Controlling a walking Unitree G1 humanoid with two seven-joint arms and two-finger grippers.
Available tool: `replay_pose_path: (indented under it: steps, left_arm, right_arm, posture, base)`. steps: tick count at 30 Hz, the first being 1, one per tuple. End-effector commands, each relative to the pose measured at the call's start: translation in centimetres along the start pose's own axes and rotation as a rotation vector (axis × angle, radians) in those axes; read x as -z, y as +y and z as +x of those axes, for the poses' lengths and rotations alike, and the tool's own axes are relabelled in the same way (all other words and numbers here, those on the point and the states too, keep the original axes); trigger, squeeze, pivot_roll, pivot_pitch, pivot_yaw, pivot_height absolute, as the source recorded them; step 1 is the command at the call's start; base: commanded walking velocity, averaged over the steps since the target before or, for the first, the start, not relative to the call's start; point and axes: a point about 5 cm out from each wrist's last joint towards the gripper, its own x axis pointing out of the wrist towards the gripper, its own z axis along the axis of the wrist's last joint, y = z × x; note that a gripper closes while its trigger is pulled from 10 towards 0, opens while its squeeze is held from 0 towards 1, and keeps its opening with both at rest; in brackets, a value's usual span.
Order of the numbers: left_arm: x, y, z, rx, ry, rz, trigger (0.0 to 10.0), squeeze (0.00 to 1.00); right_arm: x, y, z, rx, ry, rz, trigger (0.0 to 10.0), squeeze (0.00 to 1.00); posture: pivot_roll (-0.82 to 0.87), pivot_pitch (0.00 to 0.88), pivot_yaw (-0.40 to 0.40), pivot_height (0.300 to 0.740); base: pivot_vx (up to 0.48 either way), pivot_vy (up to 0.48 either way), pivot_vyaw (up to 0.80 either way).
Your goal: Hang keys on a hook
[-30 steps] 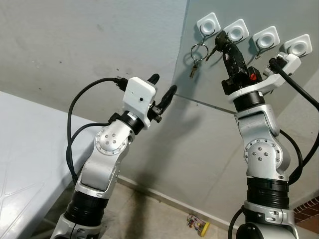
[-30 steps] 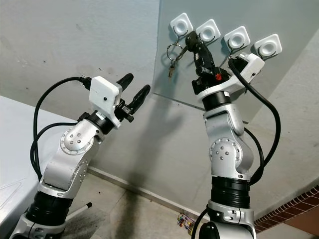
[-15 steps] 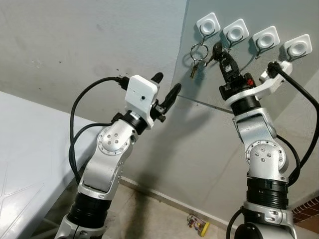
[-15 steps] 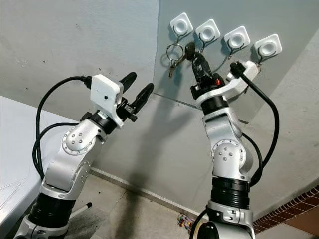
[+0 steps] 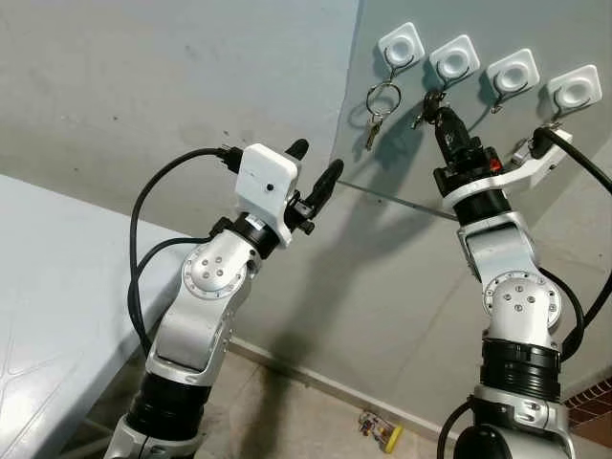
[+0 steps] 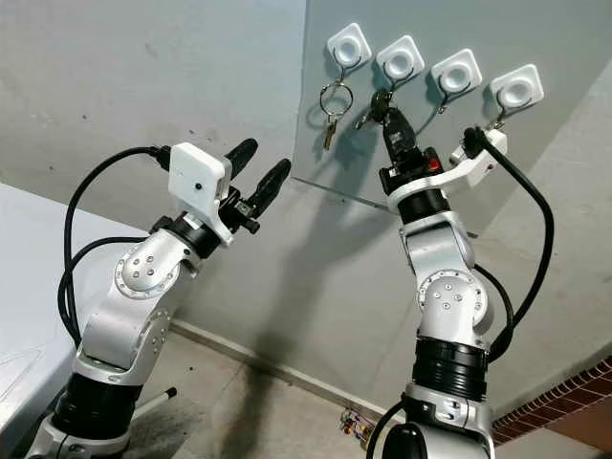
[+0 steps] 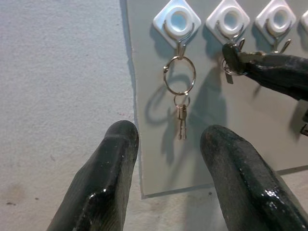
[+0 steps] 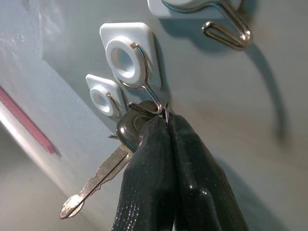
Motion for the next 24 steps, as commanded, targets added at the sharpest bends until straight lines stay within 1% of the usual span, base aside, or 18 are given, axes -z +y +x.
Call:
replay_pose_path:
  steps: [1, 7, 13, 15, 20, 24]
  left_arm:
    - [-0.3, 0.1, -0.1, -0.008, -0.007, 0.005, 10.0, 0.0]
    - [-0.3, 0.1, 0.0, -0.01, -0.007, 0.009, 10.0, 0.0]
    - [-0.3, 0.2, 0.1, -0.011, -0.007, 0.008, 10.0, 0.0]
    - [-0.3, 0.2, 0.1, -0.011, -0.007, 0.008, 10.0, 0.0]
    - [-0.3, 0.2, 0.1, -0.013, -0.006, 0.008, 10.0, 0.0]
    - [-0.3, 0.2, 0.1, -0.013, -0.008, 0.008, 10.0, 0.0]
  right_arm:
    - [-0.2, 0.5, 0.1, -0.037, 0.026, -0.038, 10.0, 0.0]
    - [0.9, 0.7, -0.4, -0.06, 0.072, -0.036, 10.0, 0.0]
    - [0.8, 0.9, -0.3, -0.077, 0.064, -0.038, 10.0, 0.0]
    - [0.6, 1.0, -0.3, -0.082, 0.056, -0.035, 10.0, 0.0]
    - [-0.5, 1.7, 0.0, -0.123, -0.007, -0.012, 10.0, 0.0]
    - [-1.0, 1.9, 0.1, -0.136, -0.035, -0.005, 10.0, 0.0]
  posture:
    - [0.02, 0.077, -0.078, 0.74]
    - [0.02, 0.077, -0.077, 0.74]
    - [0.01, 0.078, -0.076, 0.74]
    - [0.01, 0.078, -0.076, 0.74]
    - [0.01, 0.075, -0.075, 0.74]
    - [0.01, 0.073, -0.075, 0.74]
  base:
    - [0.0, 0.0, 0.0]
    - [0.0, 0.0, 0.0]
    - [0.0, 0.0, 0.0]
    - [0.0, 0.0, 0.0]
    - [0.0, 0.0, 0.0]
    - [0.0, 0.0, 0.0]
